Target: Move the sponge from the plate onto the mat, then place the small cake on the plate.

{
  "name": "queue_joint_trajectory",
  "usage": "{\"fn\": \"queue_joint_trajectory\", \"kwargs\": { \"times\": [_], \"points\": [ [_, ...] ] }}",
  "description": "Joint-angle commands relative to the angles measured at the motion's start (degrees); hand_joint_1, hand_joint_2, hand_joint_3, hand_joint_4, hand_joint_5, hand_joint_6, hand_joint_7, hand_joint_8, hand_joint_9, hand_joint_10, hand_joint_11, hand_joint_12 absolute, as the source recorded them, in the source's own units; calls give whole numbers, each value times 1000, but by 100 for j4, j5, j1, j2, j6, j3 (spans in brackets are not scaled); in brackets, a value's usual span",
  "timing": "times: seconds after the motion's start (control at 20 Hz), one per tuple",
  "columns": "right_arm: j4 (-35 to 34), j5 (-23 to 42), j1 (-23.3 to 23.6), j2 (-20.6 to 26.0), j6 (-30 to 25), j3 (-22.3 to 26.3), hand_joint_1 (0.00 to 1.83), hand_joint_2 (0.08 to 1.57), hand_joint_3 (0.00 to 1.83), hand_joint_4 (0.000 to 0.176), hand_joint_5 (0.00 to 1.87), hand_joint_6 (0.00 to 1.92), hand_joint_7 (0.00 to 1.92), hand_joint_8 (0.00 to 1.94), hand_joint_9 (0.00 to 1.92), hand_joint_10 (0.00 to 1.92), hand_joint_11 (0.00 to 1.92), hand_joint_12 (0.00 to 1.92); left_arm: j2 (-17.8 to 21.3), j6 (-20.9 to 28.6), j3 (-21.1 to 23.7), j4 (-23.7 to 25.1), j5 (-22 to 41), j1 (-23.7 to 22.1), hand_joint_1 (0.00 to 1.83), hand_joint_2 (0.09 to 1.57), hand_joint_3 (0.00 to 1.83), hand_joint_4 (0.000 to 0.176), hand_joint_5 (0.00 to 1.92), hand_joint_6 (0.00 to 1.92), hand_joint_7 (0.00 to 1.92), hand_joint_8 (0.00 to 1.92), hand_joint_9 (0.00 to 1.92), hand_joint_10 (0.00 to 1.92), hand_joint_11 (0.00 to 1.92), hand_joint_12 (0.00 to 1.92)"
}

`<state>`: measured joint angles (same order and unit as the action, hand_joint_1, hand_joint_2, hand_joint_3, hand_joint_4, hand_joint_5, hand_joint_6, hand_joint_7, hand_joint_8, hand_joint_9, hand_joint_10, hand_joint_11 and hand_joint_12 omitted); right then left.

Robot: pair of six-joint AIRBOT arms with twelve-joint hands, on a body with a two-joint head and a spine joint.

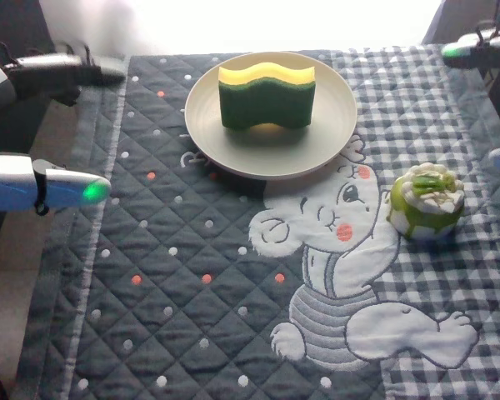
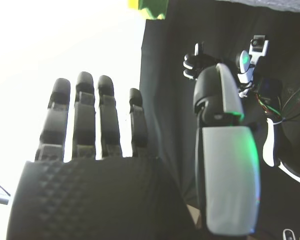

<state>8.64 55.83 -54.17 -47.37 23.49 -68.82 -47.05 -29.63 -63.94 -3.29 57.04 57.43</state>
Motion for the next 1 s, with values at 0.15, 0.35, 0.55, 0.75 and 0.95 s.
{"fn": "queue_joint_trajectory", "kwargs": {
  "times": [0.15, 0.35, 0.55, 0.75, 0.95],
  "points": [
    [-197, 685, 52, 4, -11, 0, 690, 1164, 0, 40, 459, 2, 404, 1, 438, 3, 407, 264, -202, 24, -272, -49, 527, -397, 808, 977, 3, 0, 546, 0, 452, 0, 430, 16, 0, 1111],
    [-165, 736, 52, -21, -12, -3, 681, 1182, 0, 46, 456, 0, 406, 1, 431, 0, 421, 174, -829, 23, -828, 561, -222, -1513, 735, 990, 2, 0, 514, 0, 435, 0, 369, 2, 1, 897],
    [71, 892, 53, -52, -77, -2, 650, 1169, 0, 83, 449, 2, 419, 3, 448, 6, 451, 159, -1859, 24, -1801, 1569, -1781, -2943, 918, 944, 0, 0, 575, 5, 502, 7, 430, 13, 29, 955],
    [256, 931, 53, -50, -133, -24, 616, 1166, 0, 125, 429, 0, 406, 0, 462, 3, 476, 156, -2657, 23, -2568, 1935, -2674, -3326, 835, 901, 0, 0, 618, 10, 549, 16, 495, 30, 116, 989],
    [370, 931, 53, -82, -151, -81, 588, 1176, 1, 123, 410, 2, 380, 3, 445, 3, 474, 137, -3214, 22, -3120, 2307, -3324, -3527, 867, 859, 2, 24, 629, 0, 614, 0, 614, 4, 272, 909]
  ]
}}
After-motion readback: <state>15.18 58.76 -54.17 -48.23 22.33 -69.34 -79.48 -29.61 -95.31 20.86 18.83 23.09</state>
